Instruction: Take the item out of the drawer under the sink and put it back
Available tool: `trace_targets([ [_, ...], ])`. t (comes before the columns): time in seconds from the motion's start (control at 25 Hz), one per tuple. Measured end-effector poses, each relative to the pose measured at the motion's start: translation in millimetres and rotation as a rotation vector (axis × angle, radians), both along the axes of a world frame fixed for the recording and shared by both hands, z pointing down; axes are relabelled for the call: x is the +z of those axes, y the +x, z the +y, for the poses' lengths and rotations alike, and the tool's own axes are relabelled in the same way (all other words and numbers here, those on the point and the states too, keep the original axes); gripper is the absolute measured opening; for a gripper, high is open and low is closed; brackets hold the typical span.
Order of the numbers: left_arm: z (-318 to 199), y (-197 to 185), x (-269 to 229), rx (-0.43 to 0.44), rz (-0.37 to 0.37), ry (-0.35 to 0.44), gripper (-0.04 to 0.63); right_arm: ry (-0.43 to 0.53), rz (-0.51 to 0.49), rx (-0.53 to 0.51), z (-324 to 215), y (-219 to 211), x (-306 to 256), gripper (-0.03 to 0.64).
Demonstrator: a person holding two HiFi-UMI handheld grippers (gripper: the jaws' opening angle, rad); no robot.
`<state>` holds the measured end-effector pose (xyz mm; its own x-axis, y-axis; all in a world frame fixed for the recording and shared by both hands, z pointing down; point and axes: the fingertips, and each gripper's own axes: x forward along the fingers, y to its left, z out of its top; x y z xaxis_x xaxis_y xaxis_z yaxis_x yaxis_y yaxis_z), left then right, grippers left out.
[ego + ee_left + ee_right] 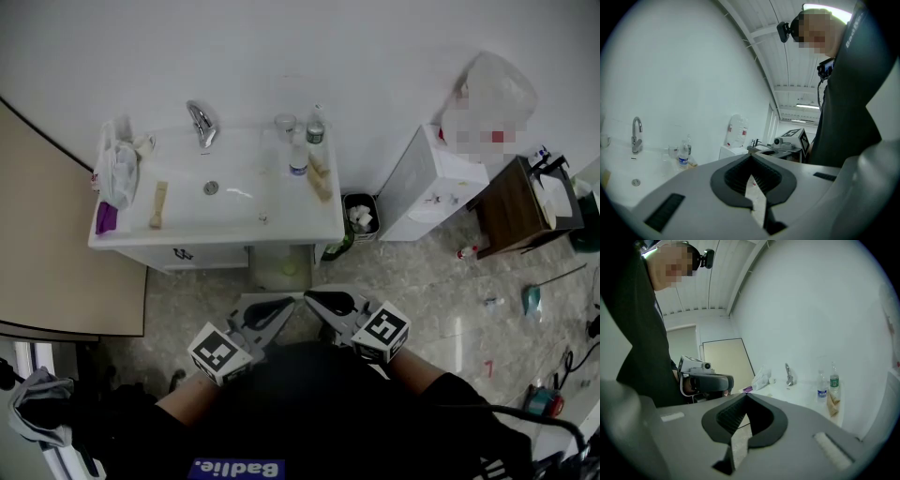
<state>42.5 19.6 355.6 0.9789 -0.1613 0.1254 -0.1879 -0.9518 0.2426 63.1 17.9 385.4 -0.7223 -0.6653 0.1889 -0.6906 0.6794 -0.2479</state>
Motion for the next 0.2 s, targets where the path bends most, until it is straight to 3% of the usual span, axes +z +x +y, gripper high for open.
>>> trace_targets([
  [0.2,0.4,-0.7,2.5,-0.004,0.01,0.003,0.006,-0.016,-0.003,0.004,0.3,-0.1,4.5,0.0],
])
